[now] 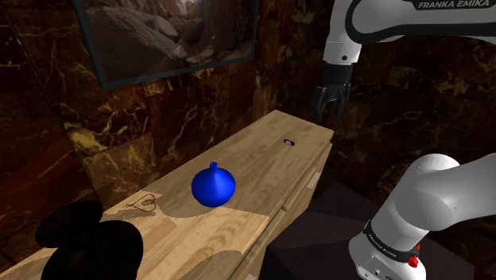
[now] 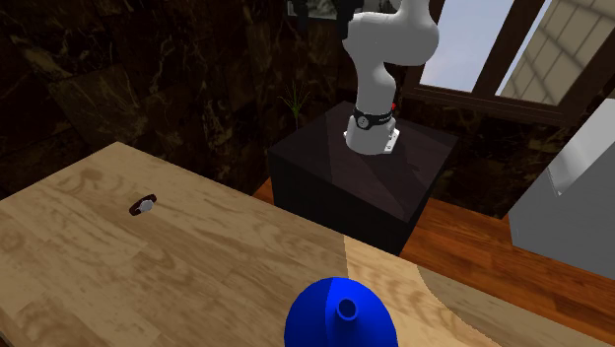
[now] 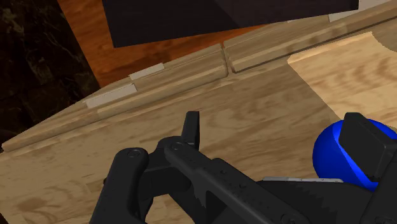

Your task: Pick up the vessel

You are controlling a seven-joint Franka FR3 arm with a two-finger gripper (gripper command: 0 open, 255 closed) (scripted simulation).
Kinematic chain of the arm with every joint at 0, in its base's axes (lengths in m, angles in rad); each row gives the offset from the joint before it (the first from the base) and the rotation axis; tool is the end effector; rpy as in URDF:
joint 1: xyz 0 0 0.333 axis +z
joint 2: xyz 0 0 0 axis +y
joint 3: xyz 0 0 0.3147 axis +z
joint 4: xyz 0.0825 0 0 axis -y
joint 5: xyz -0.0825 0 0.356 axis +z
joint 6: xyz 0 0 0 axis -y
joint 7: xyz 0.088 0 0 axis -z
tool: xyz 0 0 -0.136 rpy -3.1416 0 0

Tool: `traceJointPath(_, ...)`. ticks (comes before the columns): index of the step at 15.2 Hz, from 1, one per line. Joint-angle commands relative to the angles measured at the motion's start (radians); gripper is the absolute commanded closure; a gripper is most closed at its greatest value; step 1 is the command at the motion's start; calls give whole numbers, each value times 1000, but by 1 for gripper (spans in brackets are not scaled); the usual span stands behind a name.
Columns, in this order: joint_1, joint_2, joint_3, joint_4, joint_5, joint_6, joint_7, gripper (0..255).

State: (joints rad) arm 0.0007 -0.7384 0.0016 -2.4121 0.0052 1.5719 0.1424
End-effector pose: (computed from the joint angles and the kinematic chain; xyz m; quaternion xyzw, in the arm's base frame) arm 0.2855 0.0014 0.5225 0.9962 -0.0703 -0.0509 0.0016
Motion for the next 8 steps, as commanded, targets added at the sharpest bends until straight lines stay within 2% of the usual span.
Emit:
traceJointPath(1, 0, 0, 0, 0, 0, 0, 0, 0)
traceJointPath(8, 37, 180, 86, -6, 59, 203, 94, 0)
